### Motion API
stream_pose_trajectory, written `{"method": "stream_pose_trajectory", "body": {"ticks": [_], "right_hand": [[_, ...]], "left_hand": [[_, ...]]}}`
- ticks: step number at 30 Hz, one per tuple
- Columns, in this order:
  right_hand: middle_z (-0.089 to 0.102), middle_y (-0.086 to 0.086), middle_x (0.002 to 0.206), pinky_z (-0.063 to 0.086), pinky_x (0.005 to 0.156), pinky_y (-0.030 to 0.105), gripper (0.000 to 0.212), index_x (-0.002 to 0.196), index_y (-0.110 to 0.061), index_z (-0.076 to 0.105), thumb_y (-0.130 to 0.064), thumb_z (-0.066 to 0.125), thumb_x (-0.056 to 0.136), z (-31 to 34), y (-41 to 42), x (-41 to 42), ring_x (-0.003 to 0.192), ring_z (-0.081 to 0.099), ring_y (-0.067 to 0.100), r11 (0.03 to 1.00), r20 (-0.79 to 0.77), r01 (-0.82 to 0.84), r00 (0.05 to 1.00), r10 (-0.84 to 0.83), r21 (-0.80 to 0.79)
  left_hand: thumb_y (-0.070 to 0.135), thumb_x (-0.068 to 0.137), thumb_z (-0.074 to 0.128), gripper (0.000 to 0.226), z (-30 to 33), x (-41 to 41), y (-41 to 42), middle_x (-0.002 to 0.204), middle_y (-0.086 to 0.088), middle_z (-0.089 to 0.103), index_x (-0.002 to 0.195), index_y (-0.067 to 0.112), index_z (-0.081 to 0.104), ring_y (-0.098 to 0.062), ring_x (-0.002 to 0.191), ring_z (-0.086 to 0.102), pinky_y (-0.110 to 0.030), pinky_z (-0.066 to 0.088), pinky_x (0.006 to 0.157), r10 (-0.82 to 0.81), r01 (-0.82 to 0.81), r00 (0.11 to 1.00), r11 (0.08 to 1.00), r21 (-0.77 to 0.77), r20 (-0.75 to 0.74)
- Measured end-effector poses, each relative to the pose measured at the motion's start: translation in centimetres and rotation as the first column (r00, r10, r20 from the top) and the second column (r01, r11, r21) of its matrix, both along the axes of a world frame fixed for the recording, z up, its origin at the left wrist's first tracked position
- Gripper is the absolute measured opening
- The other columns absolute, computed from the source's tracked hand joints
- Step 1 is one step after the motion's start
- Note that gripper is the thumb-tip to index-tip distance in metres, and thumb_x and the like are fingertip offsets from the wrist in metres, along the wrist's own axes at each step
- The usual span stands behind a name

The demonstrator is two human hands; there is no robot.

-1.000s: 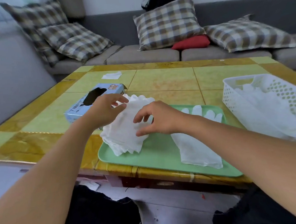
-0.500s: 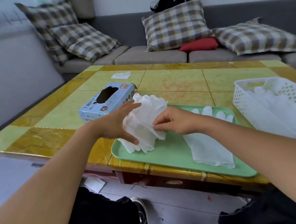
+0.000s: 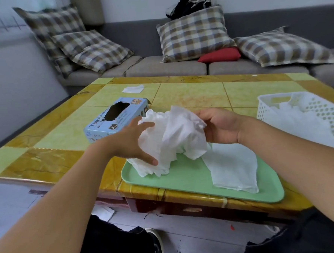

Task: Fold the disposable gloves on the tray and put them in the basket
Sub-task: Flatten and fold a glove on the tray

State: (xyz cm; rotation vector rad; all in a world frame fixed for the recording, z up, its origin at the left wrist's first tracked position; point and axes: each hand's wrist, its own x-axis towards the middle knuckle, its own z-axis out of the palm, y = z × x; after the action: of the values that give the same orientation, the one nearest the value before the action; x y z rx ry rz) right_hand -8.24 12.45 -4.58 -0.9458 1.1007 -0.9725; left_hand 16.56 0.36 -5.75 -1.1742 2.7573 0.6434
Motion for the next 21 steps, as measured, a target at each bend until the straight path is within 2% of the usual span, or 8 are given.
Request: {"method": "stream_pose_trajectory", "body": {"ticks": [3, 6, 9, 11, 13, 16, 18, 21], "right_hand": [[0.070, 0.016, 0.114, 0.060, 0.089, 0.040, 0.038, 0.120, 0.001, 0.064, -0.009, 0.036, 0.097, 1.5, 0.8, -1.0, 0.103, 0.068, 0.029, 0.998, 0.187, 0.055, 0.981, -0.055, 0.004], [0.060, 0.021, 0.137, 0.054, 0.101, 0.044, 0.047, 0.135, 0.002, 0.057, -0.023, 0.035, 0.102, 2.5, 1.8, -1.4, 0.119, 0.062, 0.031, 0.999, 0.248, 0.043, 0.968, -0.044, 0.010], [0.049, 0.020, 0.151, 0.036, 0.118, 0.048, 0.084, 0.146, -0.003, 0.050, -0.069, 0.034, 0.097, 3.5, 3.1, -2.1, 0.138, 0.049, 0.032, 0.999, 0.349, 0.013, 0.937, 0.001, -0.037], [0.053, 0.018, 0.147, 0.037, 0.118, 0.047, 0.097, 0.145, -0.006, 0.053, -0.080, 0.038, 0.084, 4.2, 4.5, -2.8, 0.139, 0.049, 0.032, 0.997, 0.282, 0.029, 0.959, -0.005, -0.078], [0.060, 0.018, 0.141, 0.046, 0.111, 0.044, 0.072, 0.139, -0.005, 0.059, -0.059, 0.051, 0.091, 4.1, 5.7, -3.3, 0.131, 0.057, 0.032, 0.981, 0.148, 0.163, 0.978, -0.147, -0.101], [0.067, 0.019, 0.129, 0.057, 0.095, 0.038, 0.039, 0.129, -0.001, 0.065, -0.024, 0.062, 0.097, 3.6, 6.8, -4.9, 0.113, 0.067, 0.030, 0.898, 0.041, 0.410, 0.912, -0.409, -0.158], [0.071, 0.017, 0.123, 0.060, 0.086, 0.035, 0.034, 0.126, 0.000, 0.066, -0.018, 0.061, 0.099, 3.6, 7.5, -5.7, 0.105, 0.070, 0.028, 0.872, 0.020, 0.460, 0.886, -0.464, -0.167], [0.070, 0.018, 0.125, 0.060, 0.088, 0.037, 0.036, 0.129, 0.001, 0.064, -0.017, 0.062, 0.098, 4.0, 8.9, -6.4, 0.110, 0.068, 0.031, 0.861, -0.038, 0.472, 0.873, -0.487, -0.191]], "left_hand": [[0.084, 0.048, 0.077, 0.113, 2.6, -1.3, 2.2, 0.166, 0.019, 0.008, 0.148, 0.050, 0.036, -0.010, 0.152, 0.016, -0.048, 0.025, 0.122, -0.046, 0.087, 0.954, 0.988, 0.124, -0.297], [0.055, 0.084, 0.071, 0.053, 3.7, -4.8, 4.9, 0.134, 0.005, 0.065, 0.126, 0.024, 0.066, -0.012, 0.125, 0.059, -0.035, 0.045, 0.105, -0.002, 0.335, 0.747, 0.864, 0.375, -0.665], [0.027, 0.094, 0.068, 0.022, 3.9, -8.5, 6.7, 0.100, -0.007, 0.076, 0.104, 0.009, 0.075, -0.021, 0.089, 0.071, -0.033, 0.054, 0.077, 0.249, 0.239, 0.589, 0.855, 0.460, -0.769], [0.025, 0.095, 0.068, 0.019, 3.9, -10.5, 7.2, 0.092, -0.009, 0.075, 0.099, 0.008, 0.076, -0.022, 0.079, 0.068, -0.032, 0.052, 0.068, 0.338, 0.196, 0.520, 0.846, 0.495, -0.784], [0.024, 0.096, 0.067, 0.020, 3.9, -11.6, 7.4, 0.098, -0.008, 0.077, 0.106, 0.008, 0.075, -0.020, 0.080, 0.071, -0.029, 0.055, 0.064, 0.373, 0.210, 0.499, 0.824, 0.527, -0.782], [0.018, 0.096, 0.067, 0.021, 3.9, -12.9, 8.0, 0.105, -0.011, 0.077, 0.115, 0.013, 0.073, -0.022, 0.087, 0.073, -0.033, 0.058, 0.072, 0.362, 0.263, 0.506, 0.799, 0.540, -0.783], [0.015, 0.097, 0.065, 0.020, 3.8, -13.5, 8.3, 0.106, -0.015, 0.076, 0.115, 0.010, 0.073, -0.026, 0.087, 0.072, -0.038, 0.056, 0.077, 0.357, 0.279, 0.512, 0.791, 0.545, -0.781], [0.013, 0.099, 0.061, 0.020, 4.0, -13.8, 8.5, 0.103, -0.017, 0.076, 0.114, 0.009, 0.072, -0.023, 0.081, 0.073, -0.034, 0.061, 0.071, 0.294, 0.348, 0.526, 0.781, 0.518, -0.798]]}}
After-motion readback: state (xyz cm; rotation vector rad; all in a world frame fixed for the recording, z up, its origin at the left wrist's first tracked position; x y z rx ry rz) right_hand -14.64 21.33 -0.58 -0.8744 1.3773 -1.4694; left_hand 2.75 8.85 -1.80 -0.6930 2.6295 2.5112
